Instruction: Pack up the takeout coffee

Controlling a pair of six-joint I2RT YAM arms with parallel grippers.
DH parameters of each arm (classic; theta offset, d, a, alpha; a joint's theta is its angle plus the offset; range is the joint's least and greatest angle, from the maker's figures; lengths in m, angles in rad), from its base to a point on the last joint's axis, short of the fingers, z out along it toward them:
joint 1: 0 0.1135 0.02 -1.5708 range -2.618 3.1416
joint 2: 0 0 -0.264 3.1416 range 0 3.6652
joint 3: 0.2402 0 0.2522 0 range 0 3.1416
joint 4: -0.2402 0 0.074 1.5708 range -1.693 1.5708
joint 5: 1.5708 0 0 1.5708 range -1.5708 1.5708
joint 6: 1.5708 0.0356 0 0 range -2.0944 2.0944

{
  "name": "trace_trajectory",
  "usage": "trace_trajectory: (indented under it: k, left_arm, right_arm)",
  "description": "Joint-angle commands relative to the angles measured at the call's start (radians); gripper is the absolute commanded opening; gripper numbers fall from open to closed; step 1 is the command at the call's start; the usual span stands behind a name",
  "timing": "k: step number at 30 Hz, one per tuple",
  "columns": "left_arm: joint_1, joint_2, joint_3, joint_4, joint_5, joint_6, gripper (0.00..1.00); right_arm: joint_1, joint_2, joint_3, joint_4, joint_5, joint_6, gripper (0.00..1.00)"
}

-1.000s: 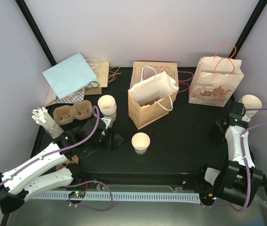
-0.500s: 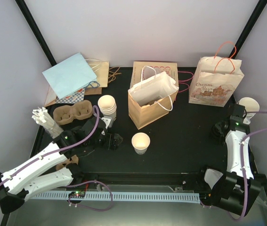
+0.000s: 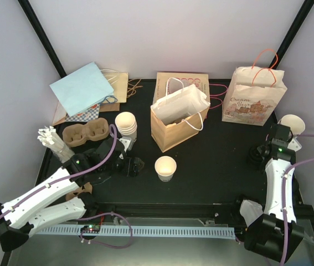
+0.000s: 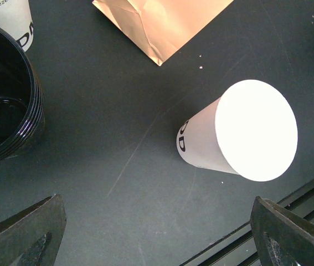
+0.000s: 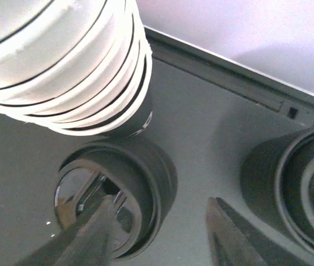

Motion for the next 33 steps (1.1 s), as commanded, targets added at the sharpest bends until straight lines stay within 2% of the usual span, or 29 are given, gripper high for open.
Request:
trace_trajectory:
  k: [1,6,7,10,21,33]
  left_arm:
    - [0.006,-0.010,0.052,-0.021,0.013,0.021,0.94]
    - [0.006,-0.006,0.058,-0.031,0.016,0.020,0.94]
    - [0.006,-0.006,0.058,-0.032,0.016,0.018,0.94]
    - [0.006,-0.008,0.054,-0.032,0.018,0.012,0.94]
    - [0.006,-0.008,0.049,-0.029,0.027,0.002,0.93]
    - [0.006,-0.007,0.053,-0.025,0.026,0.006,0.93]
  right_arm:
    - [-0.005,0.017,0.021,-0.005,0.100,0.055,0.42]
    - [-0.005,0.039,0.016,0.009,0.104,0.083,0.24]
    - [-0.006,0.039,0.011,0.013,0.105,0.087,0.16]
    - [-0.033,0.037,-0.009,0.030,0.090,0.095,0.02]
    - [-0.091,0.002,-0.072,0.073,0.076,0.108,0.01]
    - [-0.211,0.113,-0.091,0.152,-0.059,0.077,0.01]
